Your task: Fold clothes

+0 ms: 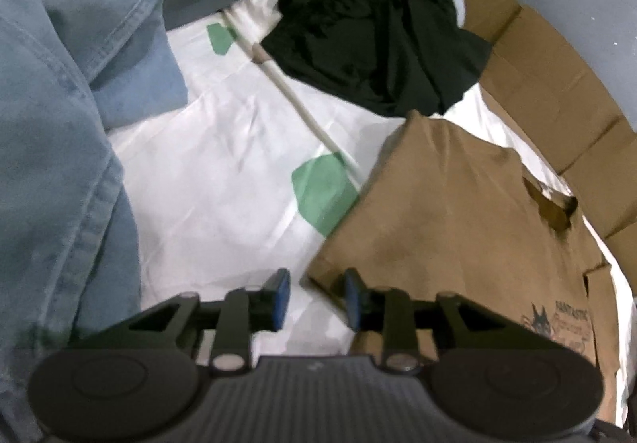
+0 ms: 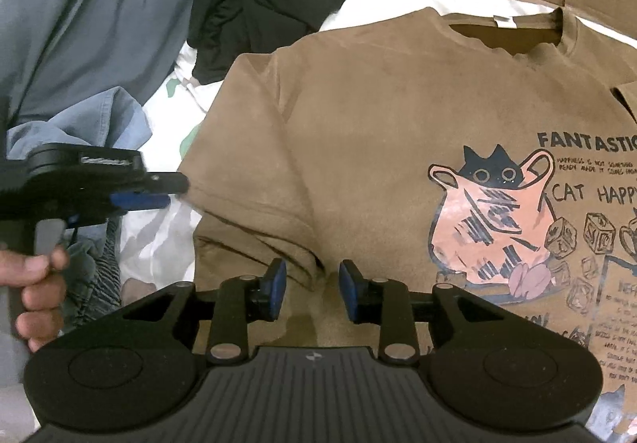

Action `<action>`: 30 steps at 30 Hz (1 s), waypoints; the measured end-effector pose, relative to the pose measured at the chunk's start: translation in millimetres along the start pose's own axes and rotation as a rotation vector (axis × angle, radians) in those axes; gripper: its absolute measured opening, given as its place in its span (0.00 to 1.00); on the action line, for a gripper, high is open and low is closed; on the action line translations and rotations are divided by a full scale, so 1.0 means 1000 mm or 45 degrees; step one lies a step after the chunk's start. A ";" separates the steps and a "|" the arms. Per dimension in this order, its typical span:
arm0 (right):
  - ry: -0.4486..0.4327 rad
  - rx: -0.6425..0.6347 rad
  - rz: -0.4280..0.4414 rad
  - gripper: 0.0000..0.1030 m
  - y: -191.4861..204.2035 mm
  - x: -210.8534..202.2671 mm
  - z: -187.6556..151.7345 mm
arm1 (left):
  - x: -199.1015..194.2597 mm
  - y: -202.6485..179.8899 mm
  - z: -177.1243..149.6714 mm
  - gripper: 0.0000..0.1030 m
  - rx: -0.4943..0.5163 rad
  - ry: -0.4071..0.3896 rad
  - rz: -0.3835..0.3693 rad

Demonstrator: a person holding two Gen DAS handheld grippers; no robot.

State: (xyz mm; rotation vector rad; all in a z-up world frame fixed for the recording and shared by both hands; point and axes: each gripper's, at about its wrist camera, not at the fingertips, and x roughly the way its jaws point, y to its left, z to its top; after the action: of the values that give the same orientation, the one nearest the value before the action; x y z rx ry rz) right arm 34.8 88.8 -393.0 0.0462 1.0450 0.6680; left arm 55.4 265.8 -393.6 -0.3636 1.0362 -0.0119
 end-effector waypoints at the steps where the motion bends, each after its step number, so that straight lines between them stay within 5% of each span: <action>1: -0.005 -0.004 0.000 0.31 0.000 0.000 0.000 | 0.002 0.001 0.000 0.32 -0.007 0.000 -0.005; 3: -0.016 -0.004 0.003 0.31 0.001 -0.001 0.002 | 0.003 0.004 0.000 0.32 -0.024 -0.013 -0.021; 7: -0.069 -0.045 0.012 0.31 0.009 -0.005 0.008 | 0.002 0.010 0.001 0.11 -0.060 -0.026 -0.043; 10: -0.088 -0.067 0.028 0.31 0.017 -0.006 0.014 | -0.001 0.009 0.001 0.06 -0.060 -0.022 -0.060; 14: -0.101 -0.107 0.051 0.31 0.029 -0.003 0.020 | -0.016 0.005 0.006 0.04 -0.060 -0.039 -0.085; 19: -0.164 -0.229 0.120 0.47 0.052 -0.001 0.028 | -0.041 -0.010 0.013 0.04 -0.054 -0.052 -0.186; 30: -0.271 -0.310 0.138 0.48 0.080 0.001 0.049 | -0.062 -0.049 0.035 0.04 0.057 -0.058 -0.303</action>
State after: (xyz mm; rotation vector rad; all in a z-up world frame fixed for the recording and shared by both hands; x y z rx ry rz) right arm 35.9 167.4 -341.1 -0.0373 0.7556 0.8655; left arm 61.0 240.9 -310.2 -0.4431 0.9412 -0.2392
